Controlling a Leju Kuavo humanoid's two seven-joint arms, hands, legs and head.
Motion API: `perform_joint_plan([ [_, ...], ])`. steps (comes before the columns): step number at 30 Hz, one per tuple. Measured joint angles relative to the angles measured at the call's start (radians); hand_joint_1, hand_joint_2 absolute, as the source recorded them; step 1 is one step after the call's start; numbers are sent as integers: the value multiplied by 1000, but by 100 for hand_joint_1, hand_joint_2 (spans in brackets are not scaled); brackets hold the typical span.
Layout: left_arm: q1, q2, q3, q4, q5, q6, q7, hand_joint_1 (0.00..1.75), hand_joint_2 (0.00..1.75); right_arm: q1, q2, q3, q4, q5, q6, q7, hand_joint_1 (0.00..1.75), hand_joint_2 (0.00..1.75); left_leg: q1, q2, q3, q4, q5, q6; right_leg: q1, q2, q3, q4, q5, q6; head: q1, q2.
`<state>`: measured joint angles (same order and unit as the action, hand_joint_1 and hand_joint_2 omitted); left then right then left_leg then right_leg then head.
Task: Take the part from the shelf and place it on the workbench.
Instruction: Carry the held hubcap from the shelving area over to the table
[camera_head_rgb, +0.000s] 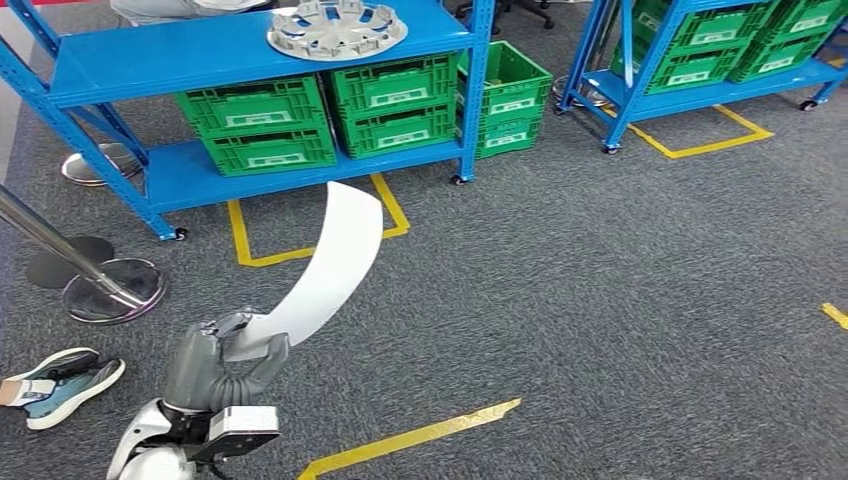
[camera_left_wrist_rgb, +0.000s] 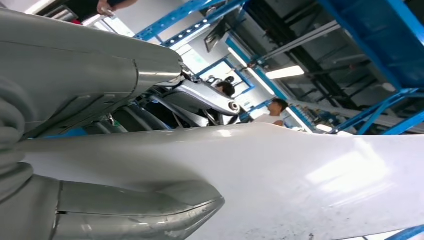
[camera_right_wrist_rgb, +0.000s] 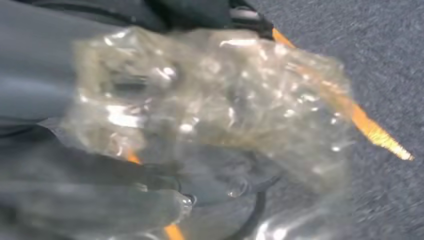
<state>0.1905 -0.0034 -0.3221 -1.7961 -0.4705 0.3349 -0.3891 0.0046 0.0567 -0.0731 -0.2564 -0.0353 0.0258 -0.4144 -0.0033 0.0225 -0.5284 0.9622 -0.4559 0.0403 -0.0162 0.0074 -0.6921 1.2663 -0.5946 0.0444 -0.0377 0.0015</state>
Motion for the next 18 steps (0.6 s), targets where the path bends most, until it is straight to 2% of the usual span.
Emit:
perform_joint_plan([
  [1, 0, -1, 0, 2, 0, 0, 0, 175, 175, 2, 0, -1, 0, 0, -1, 1, 0, 0, 2, 6, 0, 2, -1, -3, -3, -4, 18, -32, 24, 5, 0, 0],
  [3, 0, -1, 0, 4, 1, 0, 0, 175, 175, 3, -1, -1, 0, 1, -3, 1, 0, 0, 4, 17, 0, 10, -7, -15, -8, -24, 91, -163, 80, 13, 1, 0],
  [4, 0, -1, 0, 4, 1, 0, 0, 175, 175, 1, -1, -1, 0, 2, -3, 1, 0, 0, 3, 21, -2, 18, -12, -22, -8, -30, 121, -217, 96, 10, 1, 0],
  [5, 0, -1, 0, 4, 2, 0, 0, 175, 175, 1, -1, -1, 0, 3, -3, 2, 0, 0, 1, 24, -4, 25, -15, -29, -7, -34, 138, -248, 101, 4, 1, 0],
  [8, 0, -2, 0, 4, 3, 0, 0, 175, 175, 4, 0, -1, 0, 5, -4, 5, 0, 0, 2, 29, -7, 33, -18, -44, -5, -22, 140, -254, 101, -22, -1, 0],
  [9, 0, -2, 0, 4, 3, 0, 0, 175, 175, 5, 0, -2, 0, 6, -5, 5, 0, 0, 4, 24, -9, 41, -27, -50, -5, -18, 138, -254, 103, -28, -2, 0],
  [10, -1, -2, 0, 4, 3, 1, 1, 175, 175, 5, 0, -2, 0, 6, -6, 5, 0, 0, 6, 15, -20, 67, -48, -55, -6, -13, 137, -254, 105, -34, -3, 0],
  [11, 0, -2, 0, 4, 3, 1, 1, 175, 175, 5, 0, -2, 0, 7, -6, 6, 0, 0, 8, 4, -40, 115, -80, -59, -6, -8, 135, -255, 108, -39, -4, 0],
  [13, 1, -2, 0, 4, 3, 1, 2, 175, 175, 4, 0, -3, 0, 8, -6, 7, 0, 0, 9, -8, -99, 251, -149, -63, -4, 5, 130, -255, 110, -45, -5, 0],
  [14, 2, -1, 0, 5, 3, 1, 2, 175, 175, 5, 0, -4, 0, 8, -6, 7, 0, 0, 9, -9, -123, 303, -166, -62, -3, 12, 128, -255, 111, -46, -5, 0],
  [15, 2, -1, 0, 6, 3, 1, 2, 175, 175, 6, 0, -4, 0, 8, -6, 7, 0, 0, 8, -10, -132, 322, -163, -58, -1, 20, 127, -255, 112, -47, -5, 0],
  [16, 3, -1, 0, 6, 3, 1, 2, 175, 175, 7, 0, -5, 0, 8, -6, 7, 0, 0, 8, -12, -123, 303, -139, -53, 1, 29, 127, -255, 113, -48, -5, 0],
  [17, 3, -1, 0, 7, 3, 1, 3, 175, 175, 7, 0, -5, 0, 8, -6, 7, 0, 0, 6, -19, -98, 249, -102, -44, 3, 39, 128, -255, 114, -48, -5, 0],
  [18, 3, -1, 0, 7, 3, 1, 3, 175, 175, 7, 1, -6, 0, 8, -6, 7, 0, 0, 4, -37, -66, 180, -65, -33, 3, 48, 128, -255, 115, -47, -4, 0],
])
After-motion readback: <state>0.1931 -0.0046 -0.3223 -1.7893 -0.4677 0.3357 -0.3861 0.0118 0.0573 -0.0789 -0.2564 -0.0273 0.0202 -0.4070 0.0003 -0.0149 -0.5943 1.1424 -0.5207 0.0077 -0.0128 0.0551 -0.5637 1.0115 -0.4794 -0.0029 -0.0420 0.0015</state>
